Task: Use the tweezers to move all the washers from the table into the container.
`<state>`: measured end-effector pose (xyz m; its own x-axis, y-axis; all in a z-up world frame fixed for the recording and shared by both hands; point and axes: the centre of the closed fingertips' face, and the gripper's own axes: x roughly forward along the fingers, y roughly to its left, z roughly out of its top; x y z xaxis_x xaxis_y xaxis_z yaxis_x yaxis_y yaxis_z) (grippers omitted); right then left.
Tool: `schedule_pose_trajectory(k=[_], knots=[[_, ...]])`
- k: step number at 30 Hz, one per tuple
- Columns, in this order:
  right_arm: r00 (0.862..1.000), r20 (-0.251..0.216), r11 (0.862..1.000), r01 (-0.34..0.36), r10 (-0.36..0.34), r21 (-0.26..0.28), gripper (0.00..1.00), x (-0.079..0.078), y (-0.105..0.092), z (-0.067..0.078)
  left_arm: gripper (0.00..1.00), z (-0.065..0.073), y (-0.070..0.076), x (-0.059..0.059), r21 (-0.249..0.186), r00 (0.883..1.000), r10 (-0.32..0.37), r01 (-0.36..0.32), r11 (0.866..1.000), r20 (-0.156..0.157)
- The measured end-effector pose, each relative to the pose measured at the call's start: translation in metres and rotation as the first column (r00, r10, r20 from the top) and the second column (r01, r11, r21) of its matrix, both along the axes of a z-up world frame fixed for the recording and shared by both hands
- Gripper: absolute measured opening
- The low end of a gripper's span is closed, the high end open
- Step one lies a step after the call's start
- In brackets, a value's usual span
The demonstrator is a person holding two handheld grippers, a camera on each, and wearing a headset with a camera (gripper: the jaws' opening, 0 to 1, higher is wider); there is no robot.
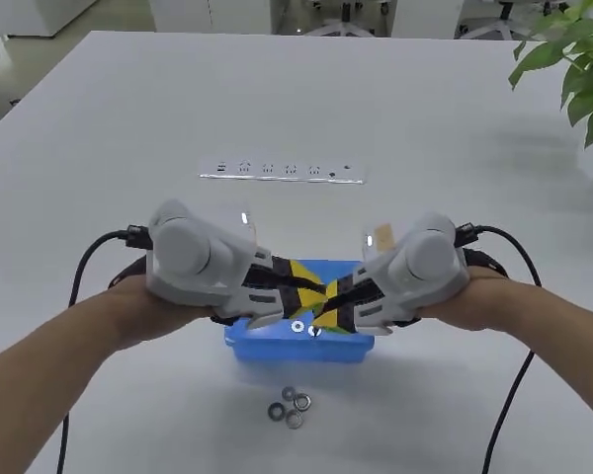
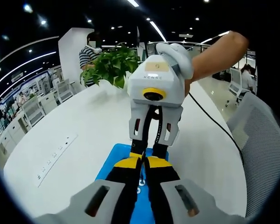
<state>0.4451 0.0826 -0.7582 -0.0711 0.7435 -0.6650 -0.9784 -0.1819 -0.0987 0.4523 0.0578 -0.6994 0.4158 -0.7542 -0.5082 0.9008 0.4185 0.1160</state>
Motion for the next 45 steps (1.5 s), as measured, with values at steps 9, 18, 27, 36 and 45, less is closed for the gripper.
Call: schedule_pose_trajectory(k=[9, 18, 27, 36, 45], knots=[[1.0, 0.013, 1.0, 0.014, -0.014, -0.003, 0.11, 0.002, 0.001, 0.002, 0.06, 0.003, -0.001, -0.004, 0.008, 1.0, 0.002, -0.002, 1.0, 0.006], [0.999, 0.014, 1.0, 0.031, -0.031, 0.0, 0.17, 0.001, -0.003, 0.007, 0.06, 0.007, 0.0, -0.006, -0.003, 1.0, 0.005, -0.005, 1.0, 0.006], [0.998, 0.014, 0.998, 0.059, -0.059, 0.004, 0.22, 0.001, -0.008, 0.017, 0.06, 0.015, 0.001, -0.008, -0.01, 1.0, 0.01, -0.01, 1.0, 0.012], [0.995, 0.01, 0.995, 0.095, -0.095, 0.007, 0.31, -0.003, -0.02, 0.024, 0.06, 0.023, 0.0, -0.014, -0.016, 1.0, 0.013, -0.013, 1.0, 0.013], [0.99, -0.005, 0.99, 0.139, -0.139, 0.018, 0.41, -0.008, -0.029, 0.032, 0.06, 0.034, -0.002, -0.023, -0.006, 1.0, 0.004, -0.003, 1.0, 0.023]])
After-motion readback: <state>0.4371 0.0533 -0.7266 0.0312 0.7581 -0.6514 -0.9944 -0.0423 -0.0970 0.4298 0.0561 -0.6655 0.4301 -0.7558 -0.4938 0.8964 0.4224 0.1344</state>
